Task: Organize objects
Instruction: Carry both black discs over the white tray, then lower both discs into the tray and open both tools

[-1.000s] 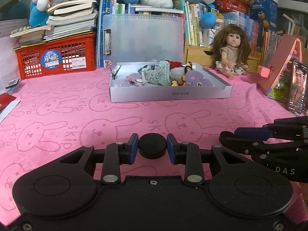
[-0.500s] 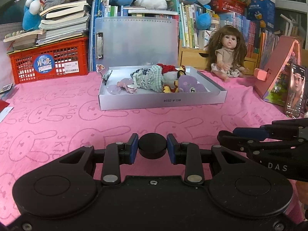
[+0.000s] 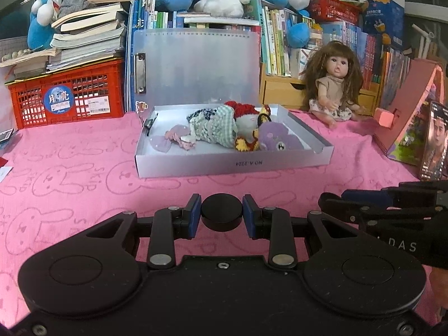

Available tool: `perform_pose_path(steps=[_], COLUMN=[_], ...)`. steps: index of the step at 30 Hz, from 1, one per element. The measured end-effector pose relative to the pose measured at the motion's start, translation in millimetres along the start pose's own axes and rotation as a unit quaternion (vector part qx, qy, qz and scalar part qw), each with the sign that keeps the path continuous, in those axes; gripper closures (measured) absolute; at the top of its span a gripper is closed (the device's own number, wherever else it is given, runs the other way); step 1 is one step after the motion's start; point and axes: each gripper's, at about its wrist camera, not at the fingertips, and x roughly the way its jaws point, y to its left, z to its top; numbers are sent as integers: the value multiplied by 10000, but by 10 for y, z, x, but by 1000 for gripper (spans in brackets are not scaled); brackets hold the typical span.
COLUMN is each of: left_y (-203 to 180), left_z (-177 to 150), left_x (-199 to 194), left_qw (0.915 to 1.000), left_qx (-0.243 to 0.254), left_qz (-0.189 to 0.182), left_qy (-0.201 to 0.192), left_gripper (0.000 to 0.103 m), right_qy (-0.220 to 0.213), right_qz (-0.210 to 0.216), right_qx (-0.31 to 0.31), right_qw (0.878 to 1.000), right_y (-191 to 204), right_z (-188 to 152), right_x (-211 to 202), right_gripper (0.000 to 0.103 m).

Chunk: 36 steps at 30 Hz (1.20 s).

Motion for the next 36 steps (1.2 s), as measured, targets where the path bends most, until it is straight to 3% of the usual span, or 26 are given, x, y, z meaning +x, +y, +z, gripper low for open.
perform_pose_path(steps=[36], left_y=[203], left_z=[612], left_x=[826], left_qw=[9987], left_qx=[-440], left_qz=[269], left_qy=[44], left_gripper=[73], right_qy=[4], right_qz=[-28], right_qx=[341], right_qw=[9994], right_y=[-211], right_z=[606], right_x=[542], right_gripper=[66])
